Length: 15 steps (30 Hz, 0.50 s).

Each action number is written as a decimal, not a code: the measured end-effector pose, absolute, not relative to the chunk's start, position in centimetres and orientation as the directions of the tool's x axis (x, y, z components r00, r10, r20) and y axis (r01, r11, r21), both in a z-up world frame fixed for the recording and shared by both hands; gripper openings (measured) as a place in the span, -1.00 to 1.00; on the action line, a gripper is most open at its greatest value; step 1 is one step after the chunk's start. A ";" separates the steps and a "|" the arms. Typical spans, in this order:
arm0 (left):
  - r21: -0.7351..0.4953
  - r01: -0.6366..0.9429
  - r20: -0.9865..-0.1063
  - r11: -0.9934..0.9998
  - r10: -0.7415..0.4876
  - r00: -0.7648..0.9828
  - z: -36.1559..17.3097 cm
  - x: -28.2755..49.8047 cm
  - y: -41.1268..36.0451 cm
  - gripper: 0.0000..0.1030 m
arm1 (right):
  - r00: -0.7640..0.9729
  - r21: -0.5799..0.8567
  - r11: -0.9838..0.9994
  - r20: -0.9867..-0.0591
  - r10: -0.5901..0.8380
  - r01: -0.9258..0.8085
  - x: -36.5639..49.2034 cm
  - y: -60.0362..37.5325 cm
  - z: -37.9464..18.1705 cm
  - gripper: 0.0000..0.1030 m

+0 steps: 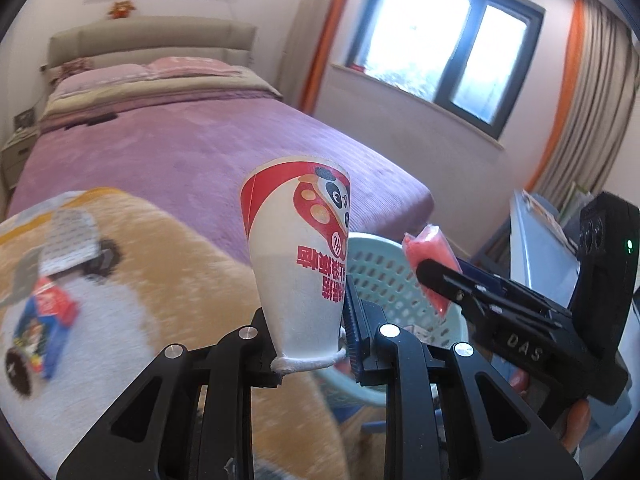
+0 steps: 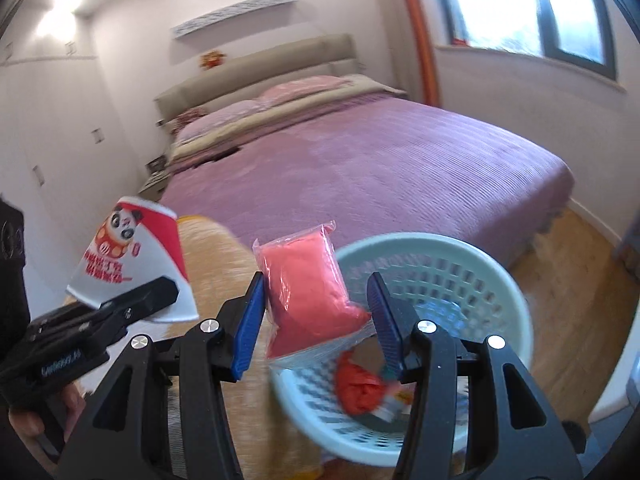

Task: Collect trash
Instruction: 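Carry both items over the blue wastebasket and open both tools to drop them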

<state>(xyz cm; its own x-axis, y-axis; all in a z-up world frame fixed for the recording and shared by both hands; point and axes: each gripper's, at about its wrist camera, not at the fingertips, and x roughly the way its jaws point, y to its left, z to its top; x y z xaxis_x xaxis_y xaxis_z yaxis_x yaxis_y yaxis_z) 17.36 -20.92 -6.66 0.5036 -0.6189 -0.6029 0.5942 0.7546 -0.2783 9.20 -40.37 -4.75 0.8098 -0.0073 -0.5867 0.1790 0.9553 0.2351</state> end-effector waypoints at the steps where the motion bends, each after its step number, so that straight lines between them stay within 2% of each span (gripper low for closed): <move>1: -0.275 0.601 -0.609 0.750 -0.620 0.495 -6.8 17.4 -21.7 -0.58 | 0.802 0.246 0.947 -0.596 -0.020 0.206 9.3 -41.6 -5.0 -0.06; 8: -0.244 0.633 -0.664 0.734 -0.603 0.443 -8.6 18.7 -27.3 -0.52 | 0.748 0.279 0.906 -0.661 -0.059 0.318 9.5 -46.6 -7.1 0.00; 11: -0.212 0.642 -0.675 0.736 -0.586 0.449 -8.9 18.6 -28.2 0.25 | 0.722 0.298 0.891 -0.690 -0.047 0.343 10.0 -48.0 -8.2 0.03; 15: -0.210 0.650 -0.665 0.731 -0.594 0.453 -9.1 18.2 -27.5 0.31 | 0.713 0.308 0.875 -0.699 -0.058 0.373 9.9 -49.0 -8.9 0.15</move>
